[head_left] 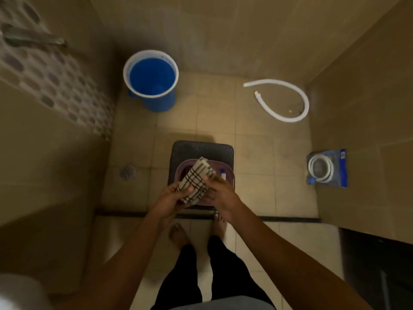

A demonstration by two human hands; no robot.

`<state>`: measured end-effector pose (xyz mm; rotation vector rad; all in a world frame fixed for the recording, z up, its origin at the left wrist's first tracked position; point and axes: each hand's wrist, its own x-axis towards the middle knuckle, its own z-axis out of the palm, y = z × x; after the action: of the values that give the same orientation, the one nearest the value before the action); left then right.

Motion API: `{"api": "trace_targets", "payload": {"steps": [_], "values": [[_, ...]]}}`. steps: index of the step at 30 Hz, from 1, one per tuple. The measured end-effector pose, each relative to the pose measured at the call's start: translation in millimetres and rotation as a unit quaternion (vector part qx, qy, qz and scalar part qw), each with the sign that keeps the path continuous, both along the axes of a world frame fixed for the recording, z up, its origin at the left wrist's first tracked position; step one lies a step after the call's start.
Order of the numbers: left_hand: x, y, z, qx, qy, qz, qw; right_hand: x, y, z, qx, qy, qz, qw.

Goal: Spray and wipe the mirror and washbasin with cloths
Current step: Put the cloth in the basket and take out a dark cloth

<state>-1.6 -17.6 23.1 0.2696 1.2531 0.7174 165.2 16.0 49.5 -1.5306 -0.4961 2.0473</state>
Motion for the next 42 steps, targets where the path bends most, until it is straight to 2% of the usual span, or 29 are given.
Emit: {"api": "trace_targets", "payload": {"steps": [3,6,9,13,17,27,36,38,42], "values": [[15,-3,-10,-0.019,0.016,0.025,0.999,-10,-6,-16,-0.001,-0.03,-0.002,1.0],[21,-5,-19,-0.027,0.075,-0.01,0.997,-9,-6,-36,0.015,-0.109,-0.004,0.994],[17,-1,-31,-0.025,0.129,-0.038,0.991,-1,-10,-54,0.065,-0.178,0.048,0.981],[10,21,-63,-0.058,0.202,0.024,0.977,5,-20,-61,0.099,-0.218,0.088,0.967],[29,46,-89,-0.047,0.263,-0.049,0.962,9,-34,-71,0.124,-0.256,0.096,0.954],[49,70,-151,-0.124,0.38,-0.175,0.9,25,-57,-88,0.11,-0.27,0.103,0.951],[64,73,-157,-0.099,0.486,-0.24,0.835,36,-65,-93,0.087,-0.258,0.077,0.959],[66,73,-153,-0.095,0.488,-0.241,0.833,38,-66,-92,0.088,-0.259,0.078,0.959],[65,71,-144,-0.092,0.457,-0.218,0.858,37,-68,-85,0.101,-0.269,0.087,0.954]]}}
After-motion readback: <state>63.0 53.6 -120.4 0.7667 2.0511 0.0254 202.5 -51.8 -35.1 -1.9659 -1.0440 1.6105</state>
